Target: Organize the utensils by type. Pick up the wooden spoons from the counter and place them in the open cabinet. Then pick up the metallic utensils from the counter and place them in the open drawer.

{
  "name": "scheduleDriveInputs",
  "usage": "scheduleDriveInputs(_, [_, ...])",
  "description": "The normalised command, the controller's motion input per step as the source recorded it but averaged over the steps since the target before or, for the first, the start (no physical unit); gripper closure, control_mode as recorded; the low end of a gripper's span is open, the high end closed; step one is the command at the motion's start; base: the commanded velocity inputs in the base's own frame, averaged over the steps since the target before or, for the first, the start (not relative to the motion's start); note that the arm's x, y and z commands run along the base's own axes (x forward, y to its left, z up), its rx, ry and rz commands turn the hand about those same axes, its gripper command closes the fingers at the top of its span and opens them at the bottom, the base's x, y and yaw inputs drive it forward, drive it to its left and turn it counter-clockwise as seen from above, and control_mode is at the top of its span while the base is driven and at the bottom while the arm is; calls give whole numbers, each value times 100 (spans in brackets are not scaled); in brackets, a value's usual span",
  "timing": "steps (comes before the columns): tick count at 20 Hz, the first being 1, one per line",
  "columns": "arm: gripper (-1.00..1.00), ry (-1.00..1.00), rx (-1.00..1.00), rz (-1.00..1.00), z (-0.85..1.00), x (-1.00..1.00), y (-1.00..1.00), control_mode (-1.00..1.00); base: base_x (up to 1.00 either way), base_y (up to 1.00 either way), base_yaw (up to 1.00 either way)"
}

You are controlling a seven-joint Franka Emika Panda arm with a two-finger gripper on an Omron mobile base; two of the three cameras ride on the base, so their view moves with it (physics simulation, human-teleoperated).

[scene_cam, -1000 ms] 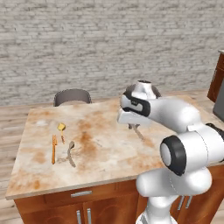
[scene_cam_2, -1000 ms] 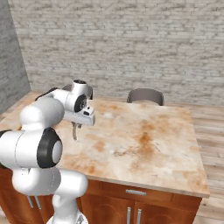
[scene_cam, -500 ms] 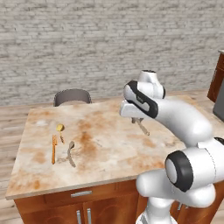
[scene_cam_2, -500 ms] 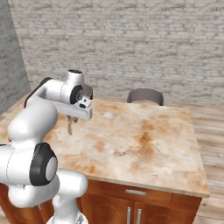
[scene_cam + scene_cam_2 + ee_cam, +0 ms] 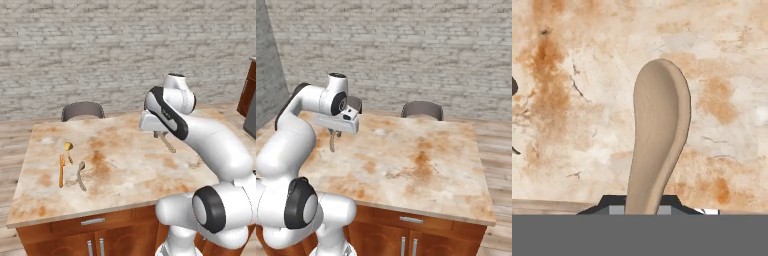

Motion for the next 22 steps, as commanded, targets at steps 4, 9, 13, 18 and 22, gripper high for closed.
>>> scheduleDriveInputs(4, [100,0,0,0,0,0,0,100,0,0,0])
scheduleDriveInputs(9, [100,0,0,0,0,0,0,100,-28,-7,-2])
scheduleDriveInputs(13, [100,0,0,0,0,0,0,100,-34,-8,-49])
scheduleDriveInputs(18, [100,0,0,0,0,0,0,100,-7,0,-90])
scheduleDriveInputs(22, [100,0,0,0,0,0,0,100,-1,0,-94])
